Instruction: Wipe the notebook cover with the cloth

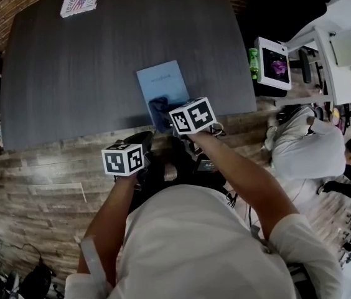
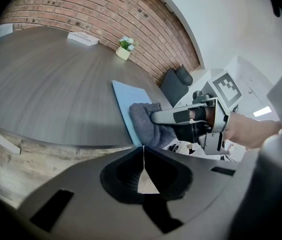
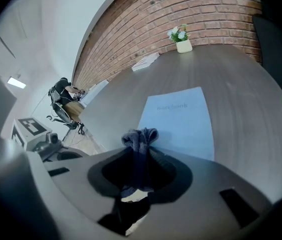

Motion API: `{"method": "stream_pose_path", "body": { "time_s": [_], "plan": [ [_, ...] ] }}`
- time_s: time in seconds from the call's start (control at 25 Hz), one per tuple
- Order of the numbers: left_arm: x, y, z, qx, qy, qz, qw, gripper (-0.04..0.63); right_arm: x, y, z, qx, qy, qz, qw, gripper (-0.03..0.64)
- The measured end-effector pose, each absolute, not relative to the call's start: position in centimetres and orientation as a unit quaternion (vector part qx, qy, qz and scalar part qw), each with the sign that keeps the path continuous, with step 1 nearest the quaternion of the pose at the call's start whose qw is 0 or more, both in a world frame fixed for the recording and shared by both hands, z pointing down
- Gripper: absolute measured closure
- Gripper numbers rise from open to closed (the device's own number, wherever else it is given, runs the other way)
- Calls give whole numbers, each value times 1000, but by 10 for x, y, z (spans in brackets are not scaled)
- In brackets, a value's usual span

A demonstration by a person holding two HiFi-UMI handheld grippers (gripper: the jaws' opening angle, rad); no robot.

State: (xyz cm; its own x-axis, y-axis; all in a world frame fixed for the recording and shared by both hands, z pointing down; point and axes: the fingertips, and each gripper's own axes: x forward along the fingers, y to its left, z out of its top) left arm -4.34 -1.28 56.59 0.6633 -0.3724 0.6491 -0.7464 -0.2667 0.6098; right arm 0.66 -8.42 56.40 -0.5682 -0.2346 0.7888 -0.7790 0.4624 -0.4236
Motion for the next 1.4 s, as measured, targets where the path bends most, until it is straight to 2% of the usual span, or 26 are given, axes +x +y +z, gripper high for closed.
{"method": "stream_pose_path", "body": {
  "time_s": [1.0, 1.4],
  "plan": [
    [-10, -15, 572, 772, -346, 203, 493, 584, 101, -97, 563, 372, -764, 391, 355, 518],
    [-2, -12, 572, 775, -340, 210, 490, 584, 144, -104, 556, 406, -750, 355, 382, 518]
  ]
}}
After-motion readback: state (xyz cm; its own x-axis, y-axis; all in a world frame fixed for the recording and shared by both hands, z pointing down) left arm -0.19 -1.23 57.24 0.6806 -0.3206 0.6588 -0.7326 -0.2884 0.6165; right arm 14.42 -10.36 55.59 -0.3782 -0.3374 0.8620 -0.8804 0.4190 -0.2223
